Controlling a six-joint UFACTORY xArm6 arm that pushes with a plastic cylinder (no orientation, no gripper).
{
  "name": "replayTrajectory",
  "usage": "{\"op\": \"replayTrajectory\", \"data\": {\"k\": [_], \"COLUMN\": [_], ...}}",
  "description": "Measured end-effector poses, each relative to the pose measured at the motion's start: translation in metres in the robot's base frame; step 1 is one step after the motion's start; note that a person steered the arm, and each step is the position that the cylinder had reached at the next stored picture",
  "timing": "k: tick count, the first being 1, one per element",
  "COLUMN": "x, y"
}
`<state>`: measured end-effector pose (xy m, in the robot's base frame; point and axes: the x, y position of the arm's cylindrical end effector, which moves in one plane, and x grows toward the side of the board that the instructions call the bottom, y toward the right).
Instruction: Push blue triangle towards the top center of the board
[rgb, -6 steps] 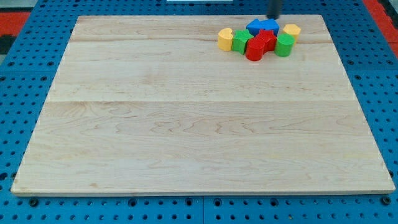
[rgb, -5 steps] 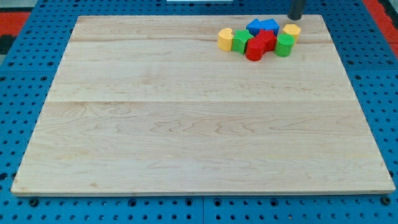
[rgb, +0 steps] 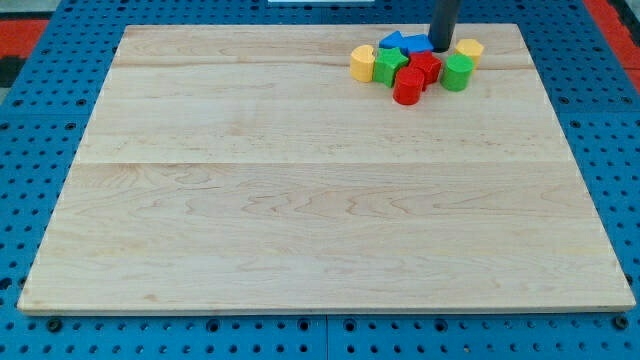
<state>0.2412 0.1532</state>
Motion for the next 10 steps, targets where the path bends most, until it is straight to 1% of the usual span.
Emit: {"op": "replayTrajectory", "data": {"k": [1, 2, 3, 4, 5, 6, 7, 8, 9, 10], "x": [0.010, 0.010, 0.010, 0.018, 0.010, -0.019, -0.024, -0.016, -0.033, -0.048], "y": [-0.015, -0.044, -0.085, -0.098, -0.094, -0.102, -0.160, -0.171, -0.146, -0.146]}}
